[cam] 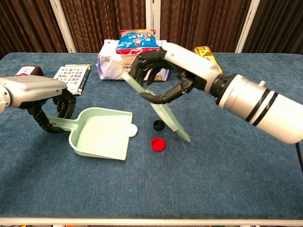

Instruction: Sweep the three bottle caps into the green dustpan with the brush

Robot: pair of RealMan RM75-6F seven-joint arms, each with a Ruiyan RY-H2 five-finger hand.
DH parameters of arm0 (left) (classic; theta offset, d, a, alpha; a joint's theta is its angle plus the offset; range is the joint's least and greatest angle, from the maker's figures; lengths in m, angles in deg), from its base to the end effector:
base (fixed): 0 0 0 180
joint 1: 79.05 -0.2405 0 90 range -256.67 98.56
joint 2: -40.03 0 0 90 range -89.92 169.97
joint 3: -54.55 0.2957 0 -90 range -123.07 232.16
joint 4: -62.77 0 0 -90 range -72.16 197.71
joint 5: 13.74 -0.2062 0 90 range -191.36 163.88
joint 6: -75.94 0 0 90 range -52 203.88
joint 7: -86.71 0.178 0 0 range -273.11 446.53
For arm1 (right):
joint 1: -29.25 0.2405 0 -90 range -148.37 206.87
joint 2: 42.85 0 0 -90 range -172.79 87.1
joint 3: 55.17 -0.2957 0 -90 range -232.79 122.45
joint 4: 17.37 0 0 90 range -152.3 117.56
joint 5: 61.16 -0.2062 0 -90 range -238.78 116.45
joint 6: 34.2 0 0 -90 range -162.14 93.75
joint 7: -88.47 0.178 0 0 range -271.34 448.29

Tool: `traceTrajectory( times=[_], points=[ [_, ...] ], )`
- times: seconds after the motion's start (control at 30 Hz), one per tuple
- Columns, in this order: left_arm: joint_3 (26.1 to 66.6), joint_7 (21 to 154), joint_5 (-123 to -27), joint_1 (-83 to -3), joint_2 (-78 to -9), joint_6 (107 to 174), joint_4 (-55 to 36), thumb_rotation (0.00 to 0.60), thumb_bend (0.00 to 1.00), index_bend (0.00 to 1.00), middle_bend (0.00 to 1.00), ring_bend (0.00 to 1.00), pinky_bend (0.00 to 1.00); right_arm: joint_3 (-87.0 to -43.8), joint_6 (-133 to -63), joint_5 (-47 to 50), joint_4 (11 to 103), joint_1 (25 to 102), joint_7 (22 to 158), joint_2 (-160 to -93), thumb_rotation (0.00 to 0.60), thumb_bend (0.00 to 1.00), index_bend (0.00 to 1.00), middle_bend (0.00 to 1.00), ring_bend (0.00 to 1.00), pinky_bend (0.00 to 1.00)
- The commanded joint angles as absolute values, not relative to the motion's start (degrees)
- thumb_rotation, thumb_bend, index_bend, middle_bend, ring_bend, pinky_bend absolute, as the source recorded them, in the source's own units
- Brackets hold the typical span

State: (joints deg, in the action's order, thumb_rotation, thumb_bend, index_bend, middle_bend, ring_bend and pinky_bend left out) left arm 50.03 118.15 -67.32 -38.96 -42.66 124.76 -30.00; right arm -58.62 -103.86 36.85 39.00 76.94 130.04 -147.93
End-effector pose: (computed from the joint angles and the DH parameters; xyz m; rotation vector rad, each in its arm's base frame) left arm -0.2179 0.3576 -0.0285 -1.9983 -1.0188 -0.5914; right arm -0.1041 -0.3805 -0.0880 2.0269 -1.2693 1.6952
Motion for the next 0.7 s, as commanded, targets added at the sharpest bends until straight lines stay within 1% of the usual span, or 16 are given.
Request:
traceTrajectory(
  times=[0.03, 0.13, 0.27, 0.47, 0.7],
  points=[
    [49.8, 118.3, -66.5, -38.0, -43.4, 124.5, -29.8, 0.600, 0.35, 0.59, 0.57, 0.41, 0.31, -58.2, -103.6, 36.0, 41.2, 76.0, 127.7, -145.4, 0.600, 0.55, 0.74, 0.68, 0.34, 0.36],
    [49.9, 118.8, -65.6, -37.1, -44.4, 124.6, -29.6, 0.600, 0.35, 0.59, 0.57, 0.41, 0.31, -57.5, -103.0, 35.3, 42.6, 75.2, 126.0, -144.4, 0.600, 0.56, 0.74, 0.68, 0.34, 0.35],
    [50.3, 120.6, -64.0, -36.1, -45.7, 125.4, -29.3, 0.600, 0.35, 0.59, 0.57, 0.41, 0.31, -56.9, -102.2, 34.7, 42.2, 74.7, 125.4, -145.4, 0.600, 0.56, 0.74, 0.68, 0.34, 0.34],
    [50.7, 123.3, -61.7, -35.3, -47.4, 128.8, -29.6, 0.600, 0.35, 0.59, 0.57, 0.41, 0.31, -57.0, -102.8, 34.6, 38.3, 74.8, 125.3, -150.2, 0.600, 0.59, 0.74, 0.68, 0.34, 0.33],
    [51.0, 125.2, -60.2, -34.6, -49.3, 130.8, -29.4, 0.600, 0.35, 0.59, 0.58, 0.42, 0.31, -57.6, -104.4, 35.4, 32.8, 75.8, 127.7, -156.0, 0.600, 0.60, 0.74, 0.69, 0.34, 0.33]
  ],
)
